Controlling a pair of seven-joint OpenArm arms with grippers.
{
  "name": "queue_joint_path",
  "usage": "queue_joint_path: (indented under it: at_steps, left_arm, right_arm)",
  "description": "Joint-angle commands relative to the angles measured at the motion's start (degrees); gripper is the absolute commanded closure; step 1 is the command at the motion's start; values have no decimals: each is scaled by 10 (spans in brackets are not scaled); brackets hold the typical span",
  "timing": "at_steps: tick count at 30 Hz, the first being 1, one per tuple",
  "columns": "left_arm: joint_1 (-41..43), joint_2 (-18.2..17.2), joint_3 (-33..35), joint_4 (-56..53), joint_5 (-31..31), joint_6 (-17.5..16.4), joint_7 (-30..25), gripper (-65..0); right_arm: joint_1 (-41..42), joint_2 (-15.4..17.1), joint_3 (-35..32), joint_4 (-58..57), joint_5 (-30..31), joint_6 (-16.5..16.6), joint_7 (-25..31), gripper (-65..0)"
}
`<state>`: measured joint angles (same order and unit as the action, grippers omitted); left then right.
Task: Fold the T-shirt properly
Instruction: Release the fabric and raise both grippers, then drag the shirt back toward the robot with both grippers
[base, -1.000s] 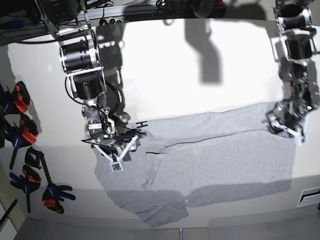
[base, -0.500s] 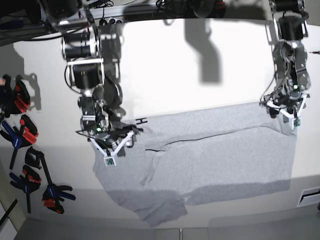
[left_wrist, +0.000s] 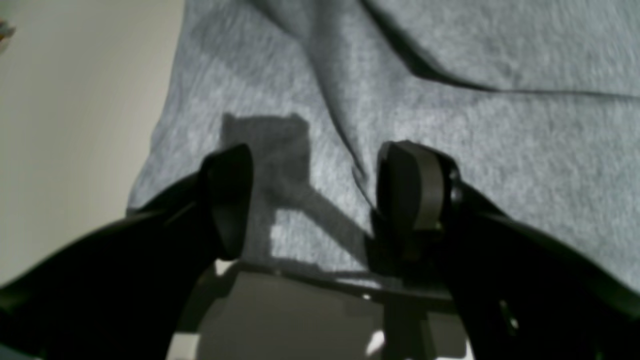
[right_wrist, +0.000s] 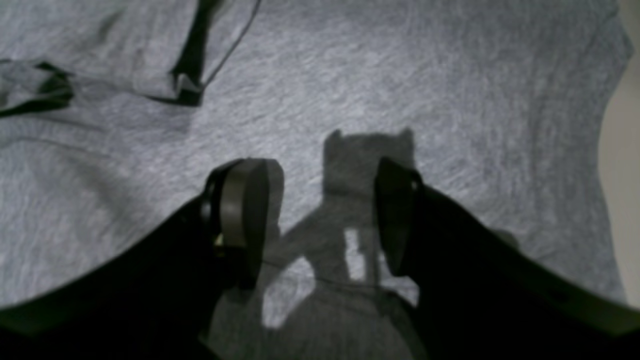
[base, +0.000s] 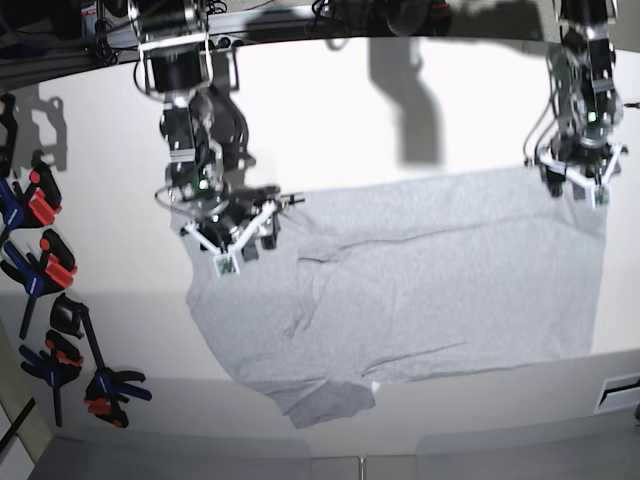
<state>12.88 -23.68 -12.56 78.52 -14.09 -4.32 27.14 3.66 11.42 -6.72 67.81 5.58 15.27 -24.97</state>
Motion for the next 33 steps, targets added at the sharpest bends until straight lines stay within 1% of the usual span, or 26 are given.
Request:
queue_joint_path:
  at_steps: [1, 3, 6, 11, 14, 18, 21, 22, 25, 30, 33]
  left_arm:
    - [33, 1, 4, 8, 25, 4, 92, -382]
    - [68, 2, 4, 47, 25, 20, 92, -382]
    - [113, 2, 2, 97, 28, 37, 92, -382]
    - [169, 5, 2, 161, 42, 37, 97, -382]
    - [195, 15, 2, 195, 51, 37, 111, -382]
    - [227, 30, 2, 240, 51, 37, 112, -382]
    - [247, 34, 2, 272, 51, 37, 112, -382]
    - [251, 33, 2, 280, 51, 37, 110, -382]
    - [254, 33, 2, 292, 51, 37, 111, -382]
    - [254, 34, 2, 292, 51, 37, 143, -382]
    - [254, 34, 2, 293, 51, 37, 155, -382]
  right_arm:
    - [-35, 0, -4, -2, -6, 10, -104, -325]
    - [-70, 0, -4, 26, -7, 10, -105, -325]
    - [-122, 0, -3, 69, -11, -1, -105, -325]
    - [-208, 0, 23, 143, -31, -3, -104, -325]
    - [-257, 0, 59, 187, -30, -3, -104, -325]
    - [-309, 0, 116, 234, -30, -3, -100, -325]
    - [-333, 1, 160, 254, -30, 0, -100, -325]
    - [-338, 2, 172, 257, -30, 5, -100, -325]
    - [-353, 16, 199, 259, -30, 10, -100, -325]
    - [-379, 45, 210, 259, -30, 10, -100, -325]
    - [-381, 48, 210, 259, -33, 9, -105, -325]
